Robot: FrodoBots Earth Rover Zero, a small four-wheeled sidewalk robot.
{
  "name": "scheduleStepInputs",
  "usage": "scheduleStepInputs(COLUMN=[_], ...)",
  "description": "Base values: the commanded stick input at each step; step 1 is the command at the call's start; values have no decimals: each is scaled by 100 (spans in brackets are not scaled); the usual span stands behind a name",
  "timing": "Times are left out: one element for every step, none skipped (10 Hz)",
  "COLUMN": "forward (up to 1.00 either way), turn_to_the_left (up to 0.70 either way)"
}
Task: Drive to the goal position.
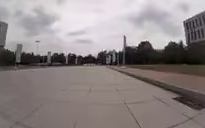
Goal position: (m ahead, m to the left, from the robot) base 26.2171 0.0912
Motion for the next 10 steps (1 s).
scheduleStepInputs(forward=[60, 60, 60, 60, 60, 60, 60, 60, 60, 60], turn_to_the_left=[0, 0, 0, 0, 0, 0, 0, 0, 0, 0])
